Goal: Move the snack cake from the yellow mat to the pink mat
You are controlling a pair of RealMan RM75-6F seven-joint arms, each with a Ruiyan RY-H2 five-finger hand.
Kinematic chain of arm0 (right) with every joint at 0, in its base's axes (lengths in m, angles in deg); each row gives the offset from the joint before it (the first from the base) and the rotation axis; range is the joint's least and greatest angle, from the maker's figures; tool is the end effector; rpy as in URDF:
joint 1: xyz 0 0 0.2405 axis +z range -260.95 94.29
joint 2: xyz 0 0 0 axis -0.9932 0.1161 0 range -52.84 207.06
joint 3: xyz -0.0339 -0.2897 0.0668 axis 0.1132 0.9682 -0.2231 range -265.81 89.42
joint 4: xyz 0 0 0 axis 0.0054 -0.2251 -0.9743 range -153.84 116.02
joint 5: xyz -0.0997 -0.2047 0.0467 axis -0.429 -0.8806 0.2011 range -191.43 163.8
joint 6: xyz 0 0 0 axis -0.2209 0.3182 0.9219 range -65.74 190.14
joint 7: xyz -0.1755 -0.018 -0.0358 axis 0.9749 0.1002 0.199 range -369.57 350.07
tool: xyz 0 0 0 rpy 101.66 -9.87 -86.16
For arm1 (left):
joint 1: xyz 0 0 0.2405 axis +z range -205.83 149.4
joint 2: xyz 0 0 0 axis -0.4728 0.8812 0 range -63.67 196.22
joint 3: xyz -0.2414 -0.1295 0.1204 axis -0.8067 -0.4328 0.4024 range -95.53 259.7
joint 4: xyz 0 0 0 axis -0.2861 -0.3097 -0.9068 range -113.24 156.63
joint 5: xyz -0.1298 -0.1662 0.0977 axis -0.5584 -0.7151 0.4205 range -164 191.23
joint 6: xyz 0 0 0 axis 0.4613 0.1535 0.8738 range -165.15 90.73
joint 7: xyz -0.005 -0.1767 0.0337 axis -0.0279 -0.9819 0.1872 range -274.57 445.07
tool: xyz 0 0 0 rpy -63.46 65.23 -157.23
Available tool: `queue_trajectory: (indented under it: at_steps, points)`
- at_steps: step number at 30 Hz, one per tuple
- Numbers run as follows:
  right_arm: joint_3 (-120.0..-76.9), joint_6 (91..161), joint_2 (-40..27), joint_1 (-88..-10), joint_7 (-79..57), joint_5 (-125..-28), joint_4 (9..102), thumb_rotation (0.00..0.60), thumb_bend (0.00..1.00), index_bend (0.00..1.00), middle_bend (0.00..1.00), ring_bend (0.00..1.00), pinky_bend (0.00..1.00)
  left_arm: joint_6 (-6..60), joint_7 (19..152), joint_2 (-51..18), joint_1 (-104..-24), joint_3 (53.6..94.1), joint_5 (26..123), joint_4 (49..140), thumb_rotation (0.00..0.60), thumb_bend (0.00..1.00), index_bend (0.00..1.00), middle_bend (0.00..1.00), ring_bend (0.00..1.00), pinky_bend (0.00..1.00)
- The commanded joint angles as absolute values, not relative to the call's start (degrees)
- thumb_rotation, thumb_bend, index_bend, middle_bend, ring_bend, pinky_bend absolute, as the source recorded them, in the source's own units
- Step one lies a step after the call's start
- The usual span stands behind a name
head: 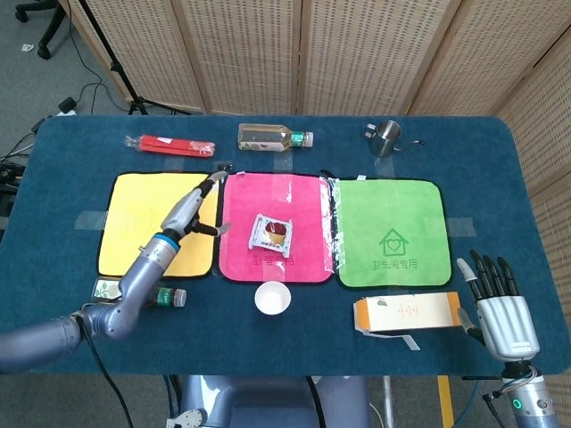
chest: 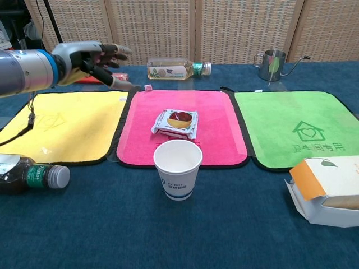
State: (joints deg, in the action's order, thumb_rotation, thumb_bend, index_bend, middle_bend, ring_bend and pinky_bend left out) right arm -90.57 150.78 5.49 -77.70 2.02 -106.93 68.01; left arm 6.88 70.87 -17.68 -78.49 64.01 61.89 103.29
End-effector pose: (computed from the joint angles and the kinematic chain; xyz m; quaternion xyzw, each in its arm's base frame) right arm -0.3389 -0.2237 0.1181 0.6474 -0.2876 0.3814 0.5938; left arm -0.1455 0.4819 -0.0116 -0.5528 -0.6233 -0.4664 0.2974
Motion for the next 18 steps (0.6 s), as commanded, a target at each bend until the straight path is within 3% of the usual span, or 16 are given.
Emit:
queue_trajectory:
  at_steps: [1,6,12,18]
  points:
    - [-90.56,150.47,5.50,-77.57,1.92,-106.80,68.01,0.600,0.34,0.00,0.00,0.00,0.00,20.74,79.95,-12.15,-73.27,67.98,74.00,107.16,0.600,0.28,0.00,0.00,0.00,0.00]
    - [-90.55,150.39,5.66,-77.47,1.02,-106.88,67.97,0.600,0.34,0.00,0.00,0.00,0.00,32.90,90.10,-7.26,-65.85,75.06,83.25,114.23,0.600,0.27,0.00,0.00,0.00,0.00]
    - [-90.51,150.80,6.05,-77.54,-0.84,-107.14,67.80,0.600,0.34,0.00,0.00,0.00,0.00,42.97,99.91,-4.87,-56.31,84.18,90.83,117.94,0.600,0.27,0.00,0.00,0.00,0.00]
    - [-90.71,152.78,6.25,-78.04,-3.03,-107.95,67.27,0.600,0.34,0.00,0.00,0.00,0.00,50.80,103.85,-6.14,-47.65,89.40,94.97,118.84,0.600,0.27,0.00,0.00,0.00,0.00]
